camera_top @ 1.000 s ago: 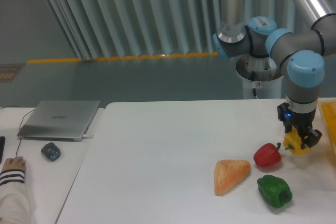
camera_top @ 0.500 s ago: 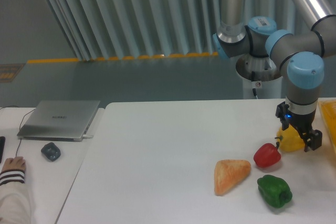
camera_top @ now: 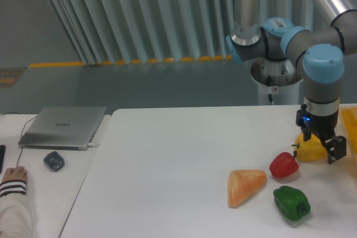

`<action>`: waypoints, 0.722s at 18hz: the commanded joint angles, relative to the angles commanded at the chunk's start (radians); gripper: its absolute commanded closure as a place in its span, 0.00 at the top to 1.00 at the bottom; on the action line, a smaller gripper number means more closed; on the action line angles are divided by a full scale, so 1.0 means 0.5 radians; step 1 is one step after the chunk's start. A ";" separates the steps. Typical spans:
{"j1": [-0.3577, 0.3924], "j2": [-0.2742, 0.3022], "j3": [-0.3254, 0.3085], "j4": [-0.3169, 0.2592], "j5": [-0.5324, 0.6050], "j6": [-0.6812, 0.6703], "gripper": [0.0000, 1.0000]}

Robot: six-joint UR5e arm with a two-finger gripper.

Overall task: Place the yellow pepper on the table
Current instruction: 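Lower the yellow pepper onto the table beside the red pepper, then open the gripper and lift it off the yellow pepper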

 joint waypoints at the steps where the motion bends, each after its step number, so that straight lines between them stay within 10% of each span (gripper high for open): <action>1: 0.000 0.012 0.003 -0.003 0.000 0.067 1.00; 13: 0.021 0.172 0.049 -0.153 0.000 0.550 1.00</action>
